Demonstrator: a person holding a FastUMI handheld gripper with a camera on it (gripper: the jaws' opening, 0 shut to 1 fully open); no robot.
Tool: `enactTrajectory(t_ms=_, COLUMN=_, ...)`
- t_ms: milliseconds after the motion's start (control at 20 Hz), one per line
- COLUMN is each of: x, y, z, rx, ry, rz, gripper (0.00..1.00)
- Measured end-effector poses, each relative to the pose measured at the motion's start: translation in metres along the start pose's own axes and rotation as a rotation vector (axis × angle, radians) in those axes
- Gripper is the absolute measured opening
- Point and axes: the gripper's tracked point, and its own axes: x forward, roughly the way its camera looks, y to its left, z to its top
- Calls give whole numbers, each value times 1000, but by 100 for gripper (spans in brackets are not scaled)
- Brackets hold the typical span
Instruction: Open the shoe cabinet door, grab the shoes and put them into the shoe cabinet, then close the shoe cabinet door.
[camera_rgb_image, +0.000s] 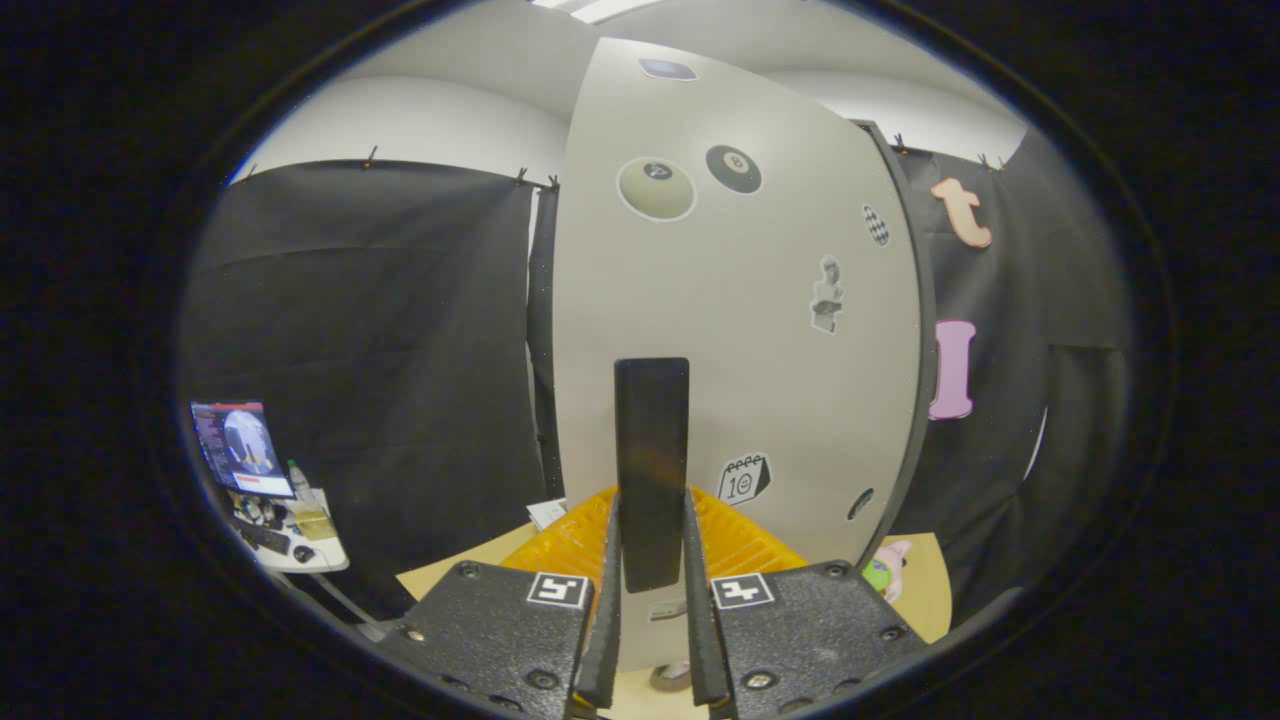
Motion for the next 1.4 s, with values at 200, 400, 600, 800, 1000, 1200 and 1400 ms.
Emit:
enactTrajectory(t_ms=200, x=-10, y=-7, z=0, rx=-13, ry=-15, rz=-40, gripper=31)
enactTrajectory(t_ms=400, x=-17, y=-23, z=0, rx=-59, ry=-24, rz=-125, gripper=29)
enactTrajectory(t_ms=600, x=-49, y=-46, z=-3, rx=-59, ry=-32, rz=-197, gripper=22)
enactTrajectory(t_ms=800, x=-77, y=-94, z=-3, rx=-69, ry=-48, rz=-259, gripper=14)
enactTrajectory(t_ms=1000, x=-99, y=-155, z=-7, rx=-39, ry=-57, rz=-406, gripper=6)
enactTrajectory(t_ms=1200, x=-98, y=-144, z=-9, rx=36, ry=-71, rz=-305, gripper=4)
enactTrajectory(t_ms=1400, x=-112, y=-156, z=-10, rx=-7, ry=-62, rz=-402, gripper=4)
